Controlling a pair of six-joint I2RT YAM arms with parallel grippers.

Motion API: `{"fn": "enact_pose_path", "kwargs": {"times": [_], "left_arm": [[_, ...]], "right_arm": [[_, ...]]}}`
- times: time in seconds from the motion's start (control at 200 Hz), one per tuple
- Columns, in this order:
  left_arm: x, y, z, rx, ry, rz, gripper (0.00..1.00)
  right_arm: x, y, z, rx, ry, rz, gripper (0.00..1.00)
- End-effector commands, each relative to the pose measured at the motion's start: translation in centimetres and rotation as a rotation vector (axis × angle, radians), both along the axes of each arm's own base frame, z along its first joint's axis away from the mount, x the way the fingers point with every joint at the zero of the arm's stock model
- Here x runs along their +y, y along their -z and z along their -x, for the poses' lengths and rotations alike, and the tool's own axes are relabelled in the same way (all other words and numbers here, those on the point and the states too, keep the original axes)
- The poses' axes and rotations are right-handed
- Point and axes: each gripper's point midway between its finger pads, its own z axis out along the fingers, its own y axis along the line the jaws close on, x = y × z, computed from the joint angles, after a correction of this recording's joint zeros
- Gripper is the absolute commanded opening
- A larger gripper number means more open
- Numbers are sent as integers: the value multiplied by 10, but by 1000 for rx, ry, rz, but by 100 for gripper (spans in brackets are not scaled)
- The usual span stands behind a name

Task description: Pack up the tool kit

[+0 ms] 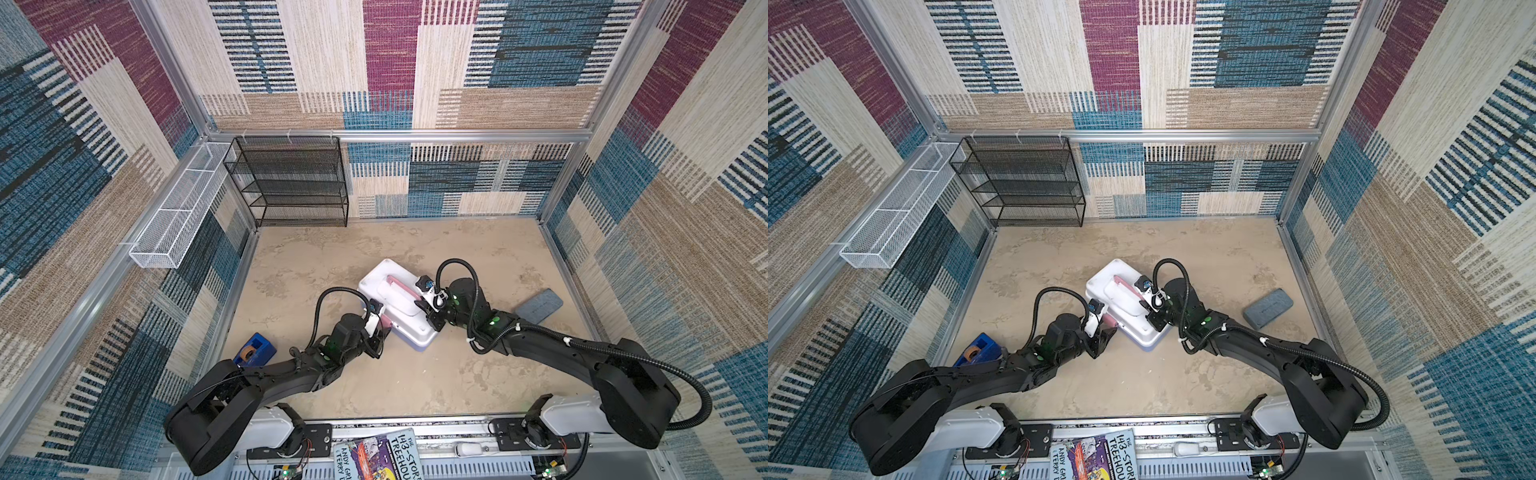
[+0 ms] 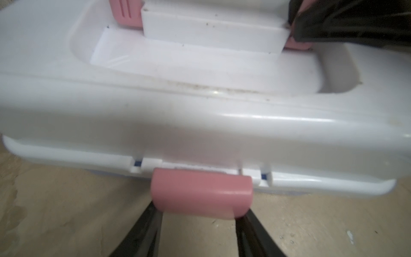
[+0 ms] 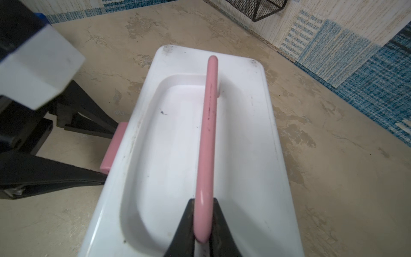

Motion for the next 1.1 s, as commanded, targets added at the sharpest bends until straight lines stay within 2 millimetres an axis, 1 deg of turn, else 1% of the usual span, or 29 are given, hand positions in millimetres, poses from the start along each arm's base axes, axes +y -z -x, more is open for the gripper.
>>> {"fn": "enact_pose_path", "kwargs": {"times": [0.0, 0.085, 0.466, 0.596, 0.841, 1.097], "left_arm": [[-7, -10, -4, -36, 28, 6, 51], [-7, -9, -4, -30, 34, 0, 51], [-9, 8, -1, 23, 47, -25, 50], [-9, 8, -2, 22, 45, -28, 51], [-10, 0, -4, 1, 48, -34, 51], [-10, 3, -3, 17, 55, -49, 51]], "right_arm": [[-16, 27, 8, 82, 40, 89, 16], [-16, 27, 9, 84, 38, 89, 16], [-15, 26, 8, 81, 35, 84, 16], [-16, 27, 8, 81, 39, 85, 16], [-15, 28, 8, 84, 37, 85, 16], [-15, 27, 10, 81, 30, 80, 15]]}}
